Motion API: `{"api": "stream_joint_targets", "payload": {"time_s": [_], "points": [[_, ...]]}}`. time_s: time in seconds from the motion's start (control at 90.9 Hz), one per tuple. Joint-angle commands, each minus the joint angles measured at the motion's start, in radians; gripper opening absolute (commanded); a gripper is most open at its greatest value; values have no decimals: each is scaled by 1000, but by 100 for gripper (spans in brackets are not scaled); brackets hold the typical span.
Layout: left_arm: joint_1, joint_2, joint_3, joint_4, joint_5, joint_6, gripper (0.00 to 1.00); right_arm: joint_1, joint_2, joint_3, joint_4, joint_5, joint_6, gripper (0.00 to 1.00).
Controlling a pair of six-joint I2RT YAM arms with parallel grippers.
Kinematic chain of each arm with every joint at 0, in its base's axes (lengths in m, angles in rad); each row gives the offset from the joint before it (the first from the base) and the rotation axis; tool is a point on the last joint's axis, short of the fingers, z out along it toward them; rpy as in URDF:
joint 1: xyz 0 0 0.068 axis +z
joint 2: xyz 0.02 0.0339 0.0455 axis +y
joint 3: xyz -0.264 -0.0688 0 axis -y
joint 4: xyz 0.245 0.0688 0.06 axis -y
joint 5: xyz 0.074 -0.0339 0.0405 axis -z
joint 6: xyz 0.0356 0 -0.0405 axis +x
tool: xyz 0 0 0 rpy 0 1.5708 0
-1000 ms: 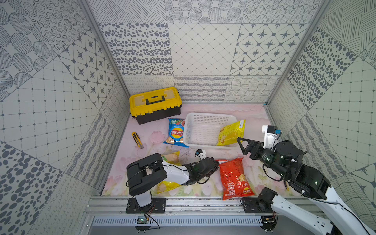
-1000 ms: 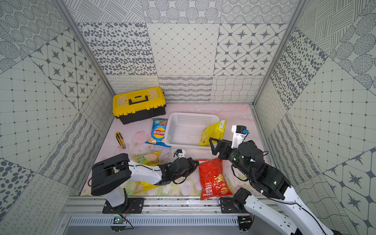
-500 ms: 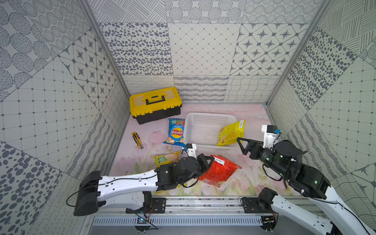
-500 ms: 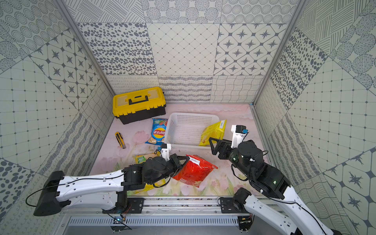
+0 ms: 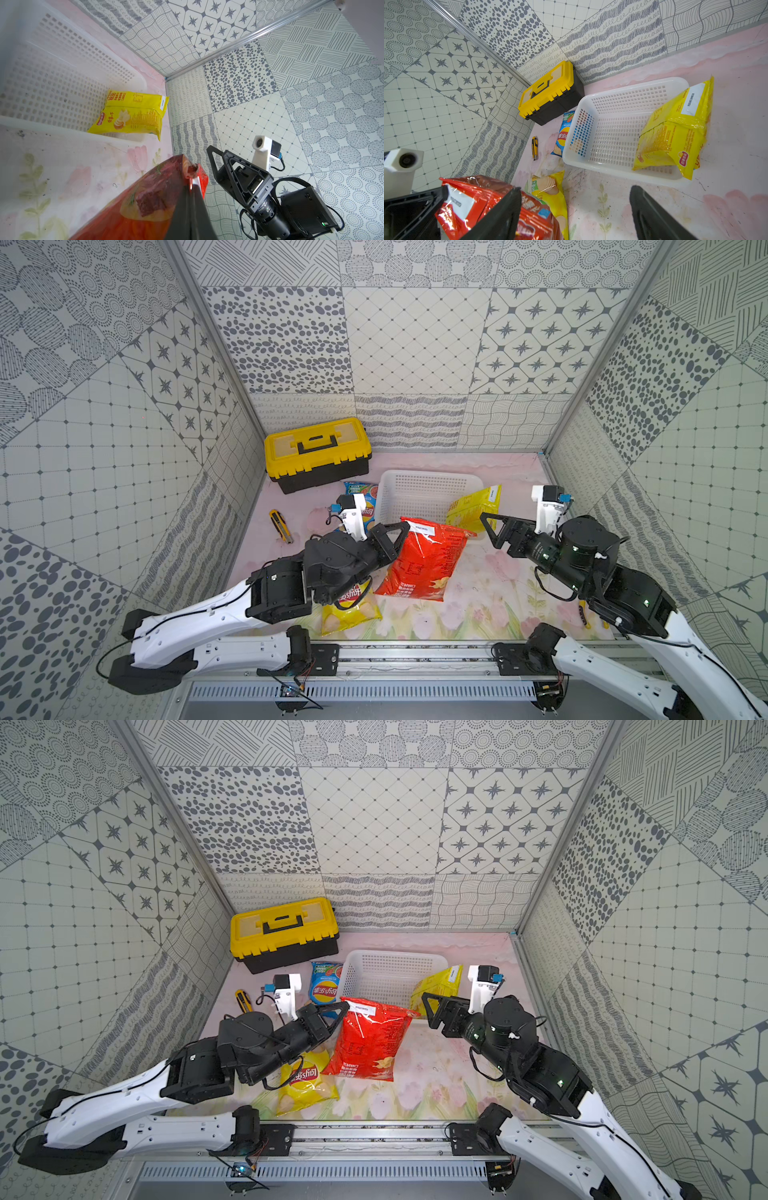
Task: Put the potato chips into the basket
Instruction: Pick up the potato chip from the center of the board, then place the potato chip in the basket.
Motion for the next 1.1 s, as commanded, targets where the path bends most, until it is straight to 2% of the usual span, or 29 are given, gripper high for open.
{"api": "stream_joint_targets", "payload": {"time_s": [0.0,0.165,0.319,0.451,0.759,1.09], "points": [[100,28,60,-39,28,222,0,-2,11,41,29,-15,-9,86],[208,102,106,36,138,261,0,-3,63,96,31,-30,14,87],[268,185,173,97,209,311,0,-20,153,177,42,-50,56,90],[325,247,210,143,253,329,0,-80,232,204,87,-152,121,91],[413,355,179,325,196,306,0,-288,267,173,182,-360,227,91],[470,517,214,476,216,275,0,-403,269,136,190,-481,233,90]]}}
